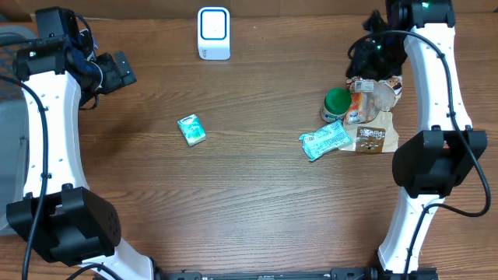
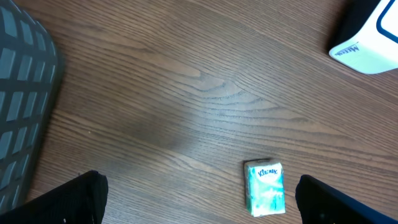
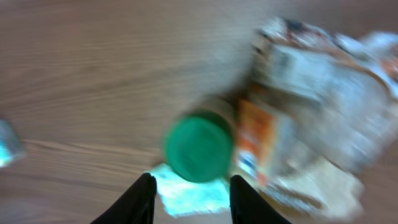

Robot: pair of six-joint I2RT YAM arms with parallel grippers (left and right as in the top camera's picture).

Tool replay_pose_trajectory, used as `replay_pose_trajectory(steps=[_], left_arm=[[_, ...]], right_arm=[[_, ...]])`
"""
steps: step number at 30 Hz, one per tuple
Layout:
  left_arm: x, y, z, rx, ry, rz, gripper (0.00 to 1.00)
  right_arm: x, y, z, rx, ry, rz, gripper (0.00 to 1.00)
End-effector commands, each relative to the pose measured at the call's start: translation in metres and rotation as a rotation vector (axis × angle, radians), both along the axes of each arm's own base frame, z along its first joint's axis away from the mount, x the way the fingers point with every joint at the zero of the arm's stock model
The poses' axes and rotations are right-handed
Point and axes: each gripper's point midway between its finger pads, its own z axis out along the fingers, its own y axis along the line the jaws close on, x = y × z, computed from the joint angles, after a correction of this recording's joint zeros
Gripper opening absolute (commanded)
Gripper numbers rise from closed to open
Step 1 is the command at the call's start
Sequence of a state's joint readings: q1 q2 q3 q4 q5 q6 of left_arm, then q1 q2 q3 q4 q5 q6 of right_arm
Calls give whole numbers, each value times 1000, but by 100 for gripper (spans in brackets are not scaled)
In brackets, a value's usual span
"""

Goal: Scan the item barcode
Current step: 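Carry the tissue pack to the right side and release, then reach the right gripper down onto the Kleenex tissue pack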

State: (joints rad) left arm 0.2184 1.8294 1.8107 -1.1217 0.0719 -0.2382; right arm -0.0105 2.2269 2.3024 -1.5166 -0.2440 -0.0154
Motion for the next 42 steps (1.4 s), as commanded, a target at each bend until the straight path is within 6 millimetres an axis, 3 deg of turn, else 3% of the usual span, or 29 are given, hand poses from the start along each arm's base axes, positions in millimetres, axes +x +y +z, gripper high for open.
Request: replay_pose_trajectory(steps=[1,8,13,18,22,26,35,42], left_arm=[[-1,1,3,-10,-8,21,100],[-1,1,3,-10,-7,21,100],[-1,1,3,-10,-7,21,100],[-1,1,3,-10,-8,21,100],[-1,1,3,-10,-8,21,100],[-1,1,3,-10,-8,21,99],[-1,1,3,-10,-7,21,99],[-1,1,3,-10,-7,21,100]], right_arm=[[13,61,21,179,-94,109,38],[29,181,23,250,-226,238,43],[14,266,-5,290,-214,331,43],[-12,318,-43,294,-147,401,36],[-32,347,-73,296,-70,393,32],[-45,362,-99,273,-52,454,32],[-52,368,-131,254,-17,488,32],[-66,378,-143,276,9,556,32]])
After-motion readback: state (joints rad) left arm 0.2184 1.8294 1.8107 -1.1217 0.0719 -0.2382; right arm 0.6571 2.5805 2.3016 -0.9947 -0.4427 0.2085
